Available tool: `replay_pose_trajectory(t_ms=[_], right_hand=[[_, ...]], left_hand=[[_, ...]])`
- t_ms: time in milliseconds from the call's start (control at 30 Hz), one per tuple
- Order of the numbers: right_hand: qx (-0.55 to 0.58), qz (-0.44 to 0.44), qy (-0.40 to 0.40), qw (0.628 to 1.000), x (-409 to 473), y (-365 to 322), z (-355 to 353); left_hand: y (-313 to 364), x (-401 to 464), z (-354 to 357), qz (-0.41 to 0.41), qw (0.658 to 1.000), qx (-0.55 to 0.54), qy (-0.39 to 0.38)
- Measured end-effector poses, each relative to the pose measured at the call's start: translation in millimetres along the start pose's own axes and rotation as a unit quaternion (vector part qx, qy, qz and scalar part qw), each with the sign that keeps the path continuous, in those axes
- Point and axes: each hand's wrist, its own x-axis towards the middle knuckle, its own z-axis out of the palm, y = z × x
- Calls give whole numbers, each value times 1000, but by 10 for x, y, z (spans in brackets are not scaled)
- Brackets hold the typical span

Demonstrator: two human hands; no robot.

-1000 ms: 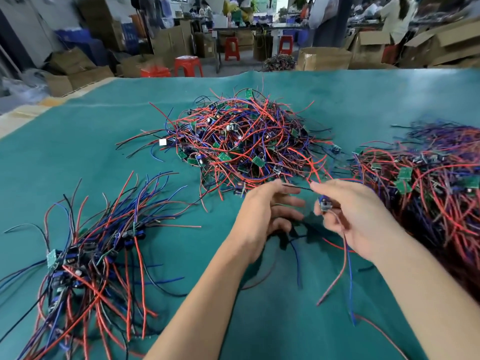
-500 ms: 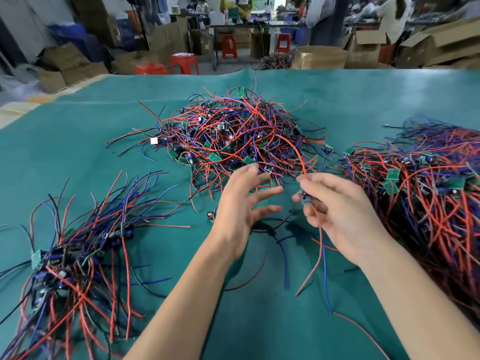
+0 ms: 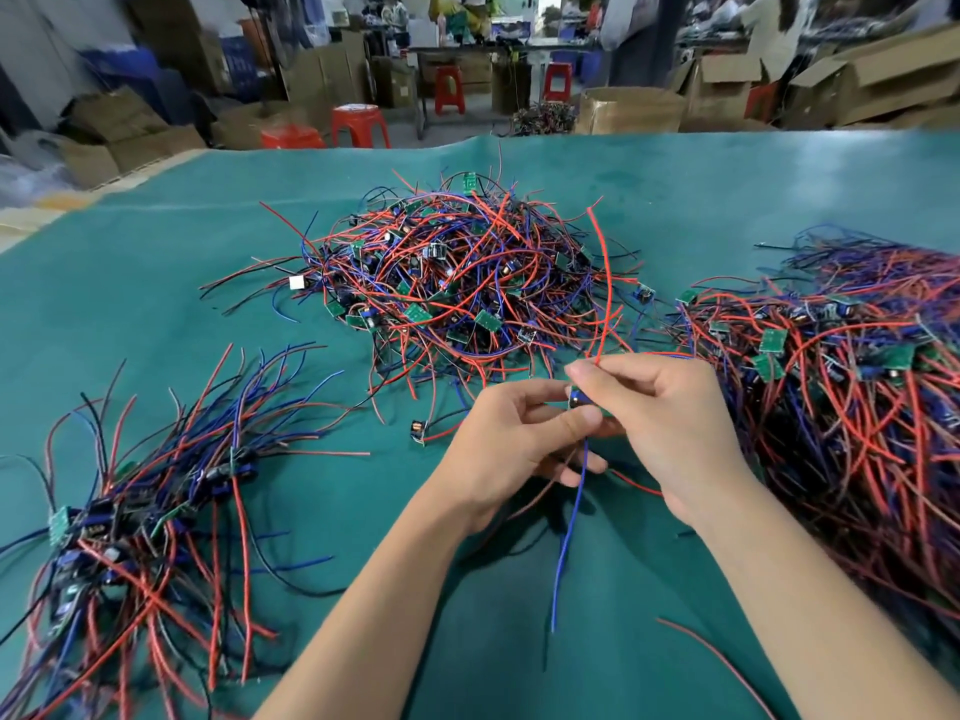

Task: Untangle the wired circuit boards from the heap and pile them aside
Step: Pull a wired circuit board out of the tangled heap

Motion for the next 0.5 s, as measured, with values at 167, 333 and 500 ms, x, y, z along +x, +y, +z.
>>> replay_pose_trajectory(t_ms=[167,333,500], right_hand=[[-146,-84,59,984,27,22,-68],[-243,-192,131,942,9,-55,-92],[-259,-219,231,912,90,-43,-275]], left_hand=[[1,0,-24,-6,1000,-18,13],[22,-16,-32,-6,1000,4,-24],[68,-33,-23,-5,999,39,-37]])
